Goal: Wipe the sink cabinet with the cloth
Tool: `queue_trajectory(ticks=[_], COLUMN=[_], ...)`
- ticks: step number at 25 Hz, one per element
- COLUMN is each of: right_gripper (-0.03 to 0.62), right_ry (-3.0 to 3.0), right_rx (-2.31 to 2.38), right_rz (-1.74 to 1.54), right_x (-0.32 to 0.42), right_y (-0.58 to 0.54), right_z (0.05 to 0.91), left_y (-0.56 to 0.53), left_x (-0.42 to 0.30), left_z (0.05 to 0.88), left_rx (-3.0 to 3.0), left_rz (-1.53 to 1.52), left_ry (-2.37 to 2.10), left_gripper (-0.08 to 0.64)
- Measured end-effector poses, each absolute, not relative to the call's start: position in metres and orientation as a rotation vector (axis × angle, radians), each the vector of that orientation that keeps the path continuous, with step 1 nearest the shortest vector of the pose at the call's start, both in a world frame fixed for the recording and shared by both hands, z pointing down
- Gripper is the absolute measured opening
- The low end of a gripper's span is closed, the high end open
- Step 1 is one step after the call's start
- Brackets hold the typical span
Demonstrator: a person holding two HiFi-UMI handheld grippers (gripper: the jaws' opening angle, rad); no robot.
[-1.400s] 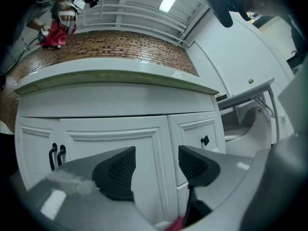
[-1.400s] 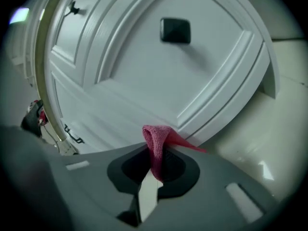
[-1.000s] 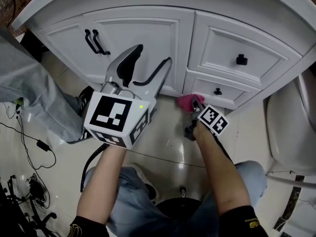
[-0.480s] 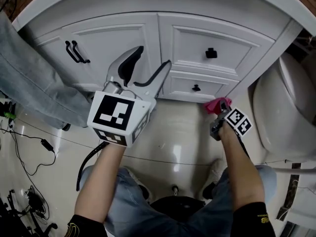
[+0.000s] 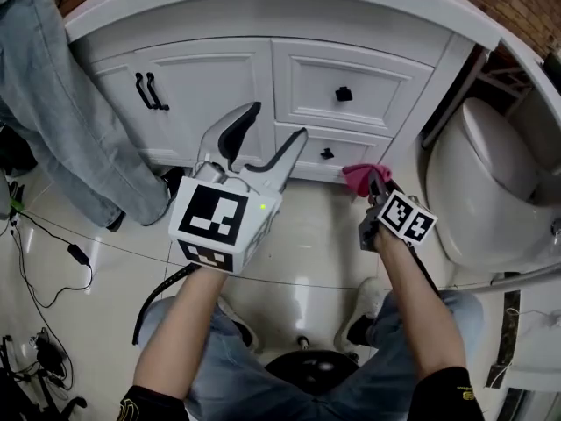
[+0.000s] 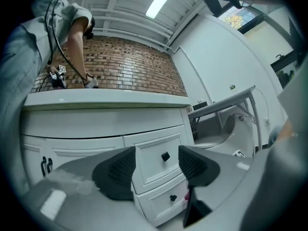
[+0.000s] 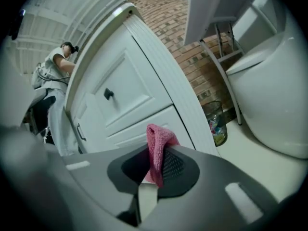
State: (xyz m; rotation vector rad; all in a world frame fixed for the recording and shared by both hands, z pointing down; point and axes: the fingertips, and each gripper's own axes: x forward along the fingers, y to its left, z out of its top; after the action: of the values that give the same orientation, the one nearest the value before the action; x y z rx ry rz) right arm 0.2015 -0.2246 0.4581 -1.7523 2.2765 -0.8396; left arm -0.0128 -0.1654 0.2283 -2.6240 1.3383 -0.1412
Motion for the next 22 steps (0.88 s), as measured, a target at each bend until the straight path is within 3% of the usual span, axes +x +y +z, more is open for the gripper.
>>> queue_trajectory(ticks=[4, 10, 22], right_gripper=[0.020, 0.020, 0.020], right_ry=[2.463, 2.753, 2.666], right_rx=[-1.631, -1.543, -1.435], right_rz=[-0.621, 0.108, 0.103], right_x=[0.168, 0.128, 0.130], right_y=[-0.184, -0.091, -0.017], right_z=[0.381, 0.261, 0.201], left_y=[-0.122, -0.071, -0.008], left_x=[-0.023, -0.016, 0.026], left_z=[0.216, 0.194, 0.187], left_rx=[-2.611, -2.549, -2.506], left_rz=[-0.101, -0.028, -0.057], left_ry=[1.393, 1.448, 1.416], left_gripper=[0.278, 0.279, 0.279])
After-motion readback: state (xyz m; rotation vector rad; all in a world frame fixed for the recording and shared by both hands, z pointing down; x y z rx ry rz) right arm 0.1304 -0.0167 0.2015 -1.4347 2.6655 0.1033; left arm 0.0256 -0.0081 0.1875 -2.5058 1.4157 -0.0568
